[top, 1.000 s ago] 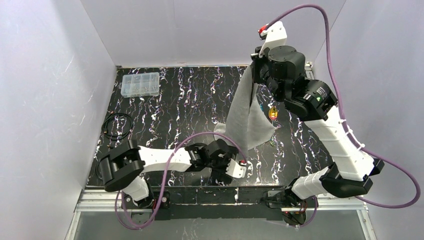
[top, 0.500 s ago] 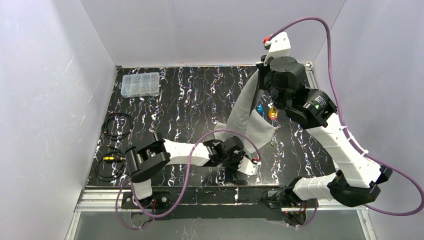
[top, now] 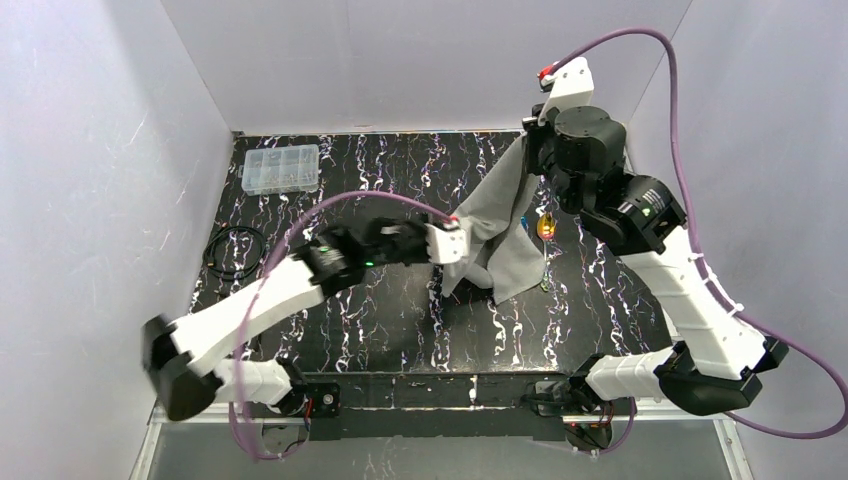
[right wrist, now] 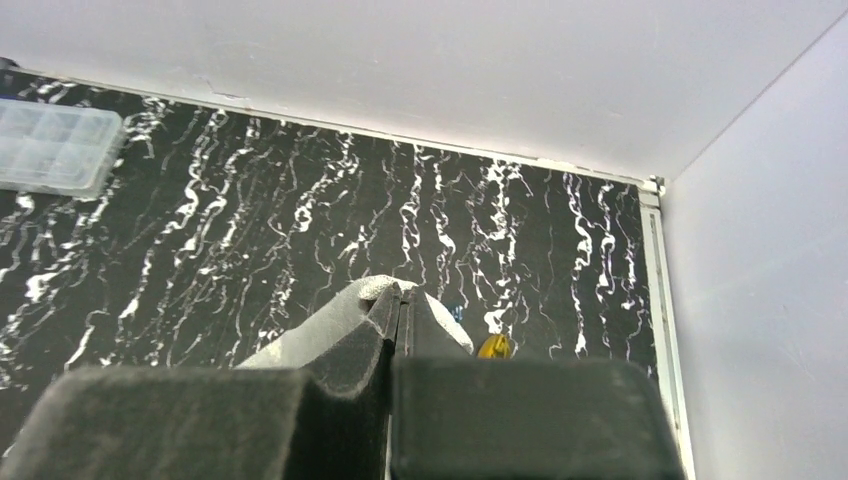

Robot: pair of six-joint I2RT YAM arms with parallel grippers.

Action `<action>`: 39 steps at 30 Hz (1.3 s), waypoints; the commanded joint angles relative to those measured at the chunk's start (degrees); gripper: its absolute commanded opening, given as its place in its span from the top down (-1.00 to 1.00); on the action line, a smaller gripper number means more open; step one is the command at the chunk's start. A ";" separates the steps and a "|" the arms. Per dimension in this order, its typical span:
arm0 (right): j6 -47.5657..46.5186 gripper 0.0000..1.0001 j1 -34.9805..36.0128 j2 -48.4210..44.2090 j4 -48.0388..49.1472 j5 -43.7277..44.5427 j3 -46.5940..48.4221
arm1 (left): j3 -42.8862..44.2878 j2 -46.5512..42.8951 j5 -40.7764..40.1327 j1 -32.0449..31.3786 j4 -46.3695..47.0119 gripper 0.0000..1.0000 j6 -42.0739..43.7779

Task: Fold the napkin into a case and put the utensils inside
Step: Flatten out the crumpled napkin at the center of the board.

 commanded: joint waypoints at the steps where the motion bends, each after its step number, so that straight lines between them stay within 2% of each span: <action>1: 0.51 0.97 -0.23 -3.34 -2.27 -4.75 6.42 | 7.62 -13.61 3.08 1.00 -7.88 1.00 -2.52; 7: 4.78 0.97 -0.20 -9.45 -13.61 -12.30 12.55 | 16.04 -23.44 1.32 0.98 -20.17 1.00 -7.64; 10: 7.19 0.97 -0.18 -11.62 -19.20 -14.95 15.75 | 19.78 -26.75 -2.02 1.02 -24.74 1.00 -10.09; 13: 9.12 0.97 -0.23 -13.10 -22.24 -16.29 16.01 | 20.51 -29.73 -1.29 1.98 -30.88 1.00 -13.08; 15: 9.52 0.97 -0.23 -12.98 -22.74 -15.62 14.22 | 18.38 -31.83 -1.47 2.47 -33.17 1.00 -14.26; 19: 9.15 0.97 -0.23 -10.69 -19.14 -13.04 8.35 | 12.04 -34.96 -8.40 3.03 -31.66 1.00 -16.80; 23: 6.51 0.97 -0.23 -6.29 -11.72 -9.68 1.02 | 2.11 -37.10 -16.24 3.56 -27.74 1.00 -17.82; 26: 3.84 0.97 -0.34 -1.79 -2.96 -8.11 -4.09 | -5.86 -36.61 -18.74 7.12 -21.27 1.00 -17.56; 30: 0.82 0.97 -4.57 5.42 7.57 -8.96 -7.73 | -10.26 -29.48 -11.40 21.47 -13.59 1.00 -19.66; 32: 0.56 0.97 -8.43 8.94 13.34 -10.95 -9.75 | -10.02 -22.85 -7.58 30.10 -10.28 1.00 -20.48; 34: 0.40 0.97 -11.50 12.97 19.06 -12.30 -11.31 | -8.60 -13.77 -3.75 35.96 -6.91 1.00 -21.73; 36: -0.70 0.97 -13.10 17.94 23.93 -13.46 -11.16 | -5.87 -6.10 -1.86 38.63 -3.92 1.00 -22.59; 39: -1.51 0.97 -14.49 28.62 26.69 -14.46 -5.62 | -1.55 4.02 -0.67 39.43 0.07 1.00 -22.88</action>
